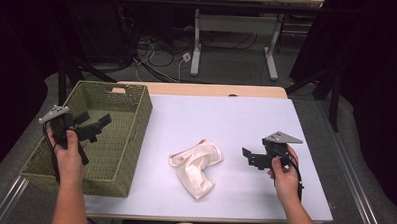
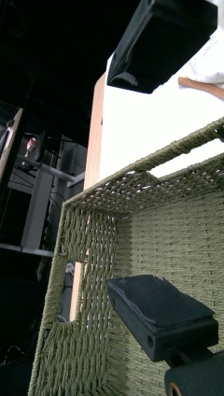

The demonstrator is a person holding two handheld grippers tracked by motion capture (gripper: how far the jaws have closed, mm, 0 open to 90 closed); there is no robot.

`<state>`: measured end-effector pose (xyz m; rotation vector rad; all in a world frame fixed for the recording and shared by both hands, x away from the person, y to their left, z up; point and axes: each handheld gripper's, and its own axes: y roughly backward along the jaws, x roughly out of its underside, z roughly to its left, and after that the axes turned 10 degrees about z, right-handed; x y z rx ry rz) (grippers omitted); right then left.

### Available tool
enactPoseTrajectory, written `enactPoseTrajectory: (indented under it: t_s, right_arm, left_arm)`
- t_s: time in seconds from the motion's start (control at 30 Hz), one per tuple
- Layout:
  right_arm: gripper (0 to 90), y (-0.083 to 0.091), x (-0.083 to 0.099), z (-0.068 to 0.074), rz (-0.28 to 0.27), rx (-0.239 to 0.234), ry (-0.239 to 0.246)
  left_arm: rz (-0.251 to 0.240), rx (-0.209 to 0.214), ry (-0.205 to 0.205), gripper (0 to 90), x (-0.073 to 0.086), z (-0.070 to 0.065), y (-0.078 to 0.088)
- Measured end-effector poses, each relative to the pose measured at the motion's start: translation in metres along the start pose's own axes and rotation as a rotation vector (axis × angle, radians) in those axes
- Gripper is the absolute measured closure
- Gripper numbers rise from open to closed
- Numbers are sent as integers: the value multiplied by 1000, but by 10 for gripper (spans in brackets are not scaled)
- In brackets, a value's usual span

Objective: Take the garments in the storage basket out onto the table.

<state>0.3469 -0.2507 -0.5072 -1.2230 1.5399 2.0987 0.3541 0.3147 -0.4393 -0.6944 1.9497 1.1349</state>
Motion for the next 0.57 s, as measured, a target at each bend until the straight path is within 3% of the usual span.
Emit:
enactPoseTrajectory:
  t_s: [0.57]
  right_arm:
    - [134,0,0,1,3,-8,1]
  left_arm:
    - [2,10,-16,46,-3,-8,0]
